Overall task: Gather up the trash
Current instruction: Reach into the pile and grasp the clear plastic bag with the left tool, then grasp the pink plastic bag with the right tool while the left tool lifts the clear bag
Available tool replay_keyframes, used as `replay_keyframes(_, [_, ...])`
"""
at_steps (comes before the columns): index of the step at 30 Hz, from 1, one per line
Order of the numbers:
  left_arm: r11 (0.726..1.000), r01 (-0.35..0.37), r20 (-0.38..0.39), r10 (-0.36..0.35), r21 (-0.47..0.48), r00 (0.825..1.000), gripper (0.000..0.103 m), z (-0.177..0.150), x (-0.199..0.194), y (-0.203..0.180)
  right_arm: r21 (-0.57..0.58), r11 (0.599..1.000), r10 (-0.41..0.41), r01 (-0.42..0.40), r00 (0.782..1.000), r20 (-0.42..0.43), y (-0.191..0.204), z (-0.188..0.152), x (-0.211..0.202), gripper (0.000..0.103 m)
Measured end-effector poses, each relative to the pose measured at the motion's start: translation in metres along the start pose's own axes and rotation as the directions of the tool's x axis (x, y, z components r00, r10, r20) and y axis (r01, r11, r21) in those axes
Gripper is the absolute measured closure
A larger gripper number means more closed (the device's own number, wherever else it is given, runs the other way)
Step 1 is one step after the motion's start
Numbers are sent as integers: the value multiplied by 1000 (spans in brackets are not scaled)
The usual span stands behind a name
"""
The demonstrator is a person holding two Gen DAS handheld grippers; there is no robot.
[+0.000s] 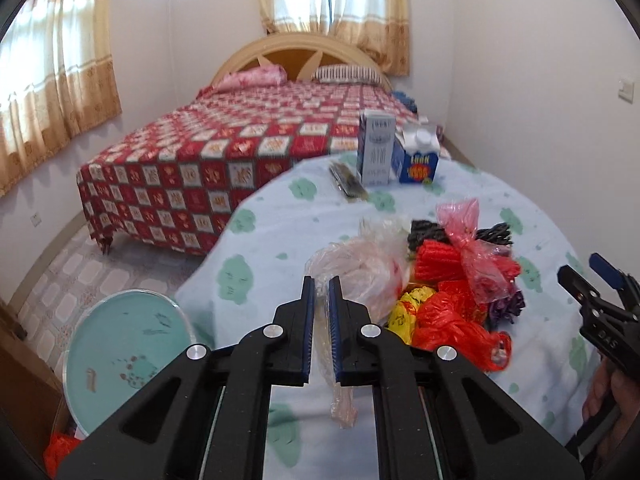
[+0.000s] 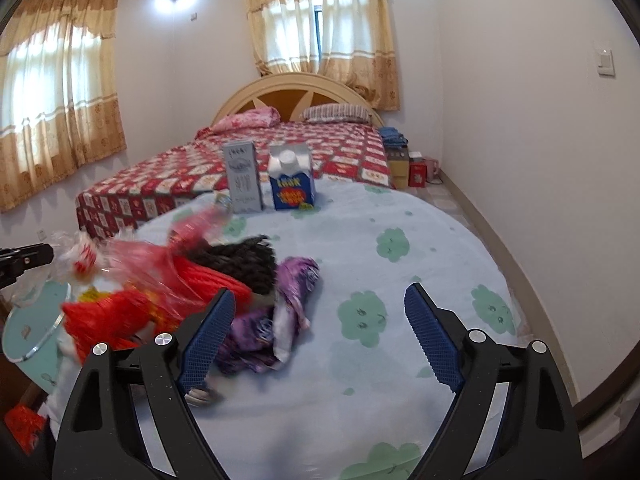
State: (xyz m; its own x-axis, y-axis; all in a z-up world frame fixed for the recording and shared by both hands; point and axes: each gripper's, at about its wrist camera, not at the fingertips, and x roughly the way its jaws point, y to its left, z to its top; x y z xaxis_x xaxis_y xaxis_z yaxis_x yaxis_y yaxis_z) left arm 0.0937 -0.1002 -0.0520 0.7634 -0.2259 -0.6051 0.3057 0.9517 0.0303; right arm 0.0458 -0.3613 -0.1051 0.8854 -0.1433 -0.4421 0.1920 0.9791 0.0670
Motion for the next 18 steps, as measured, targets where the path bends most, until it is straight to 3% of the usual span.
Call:
replay_keyframes(13, [995,-93,12,94,-30,996,96,-29,-43,65,-69,978,198,-197,980,2,78,25,7,24])
replay_keyframes(17, [992,-118,2,118,-49,993,96,-39,-47,85,-101,972,207,-211,977,-42,95,25,18,25])
replay_keyframes(18, [991,-122,0,122,-55,993,96,-42,-48,88,-99,972,209,-214,976,-61,95,24,22,37])
